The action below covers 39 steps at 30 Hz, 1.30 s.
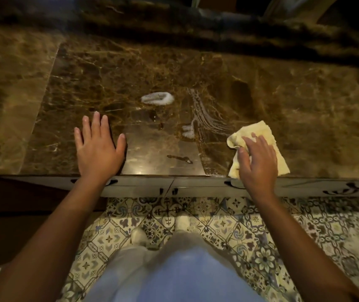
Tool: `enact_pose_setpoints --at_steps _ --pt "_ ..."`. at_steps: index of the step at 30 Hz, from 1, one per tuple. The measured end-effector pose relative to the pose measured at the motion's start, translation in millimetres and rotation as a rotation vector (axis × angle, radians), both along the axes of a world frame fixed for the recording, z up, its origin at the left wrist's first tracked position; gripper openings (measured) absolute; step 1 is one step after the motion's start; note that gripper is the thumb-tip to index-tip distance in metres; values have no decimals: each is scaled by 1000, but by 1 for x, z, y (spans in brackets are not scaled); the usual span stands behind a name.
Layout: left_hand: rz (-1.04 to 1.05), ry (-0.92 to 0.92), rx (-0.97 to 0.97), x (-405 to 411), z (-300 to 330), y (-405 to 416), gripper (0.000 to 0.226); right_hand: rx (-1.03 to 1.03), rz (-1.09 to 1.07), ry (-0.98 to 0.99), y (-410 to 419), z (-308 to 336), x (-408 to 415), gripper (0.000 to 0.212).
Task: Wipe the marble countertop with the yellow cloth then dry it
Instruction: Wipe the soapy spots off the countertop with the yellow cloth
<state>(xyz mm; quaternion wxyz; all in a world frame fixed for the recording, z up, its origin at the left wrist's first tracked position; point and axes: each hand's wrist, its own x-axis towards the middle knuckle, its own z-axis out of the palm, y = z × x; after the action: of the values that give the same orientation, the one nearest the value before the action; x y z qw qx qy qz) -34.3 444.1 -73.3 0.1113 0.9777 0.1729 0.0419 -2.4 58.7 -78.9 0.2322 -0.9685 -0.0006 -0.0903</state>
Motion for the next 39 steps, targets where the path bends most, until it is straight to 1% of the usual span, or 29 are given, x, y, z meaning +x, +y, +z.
enact_pose_setpoints --at_steps 5,7,11,14,17,21,24,26,30,33,36,39 --pt "-47 -29 -10 0 2 7 78 -27 -187 -59 70 -17 -55 50" --pt "-46 -45 -21 0 3 6 76 -11 -241 -96 105 -19 -55 50" --pt "-30 -114 -59 -1 2 6 64 29 -328 -154 148 -19 -46 45" --pt "-32 -143 -84 -3 2 7 58 -4 -281 -151 168 -17 -51 45" --pt "-39 -146 -98 -4 3 7 58 -35 -223 -113 189 -14 -54 47" --pt "-46 -145 -102 -6 5 7 57 -91 -98 -33 213 -8 -50 58" --pt "-55 -142 -99 -7 5 7 57 -140 8 4 191 -4 -42 63" --pt "-59 -141 -97 -8 4 9 57 -193 17 34 156 -2 -31 63" --pt "-48 -145 -89 -10 5 7 56 -238 -94 91 83 5 -5 64" --pt "-42 -151 -88 -9 5 6 55 -229 -176 87 47 5 -7 63" --pt "-22 -165 -91 -7 3 6 53 -210 -234 80 46 2 -16 64" --pt "-7 -178 -86 -6 1 5 52 -188 -291 103 75 1 -13 71"
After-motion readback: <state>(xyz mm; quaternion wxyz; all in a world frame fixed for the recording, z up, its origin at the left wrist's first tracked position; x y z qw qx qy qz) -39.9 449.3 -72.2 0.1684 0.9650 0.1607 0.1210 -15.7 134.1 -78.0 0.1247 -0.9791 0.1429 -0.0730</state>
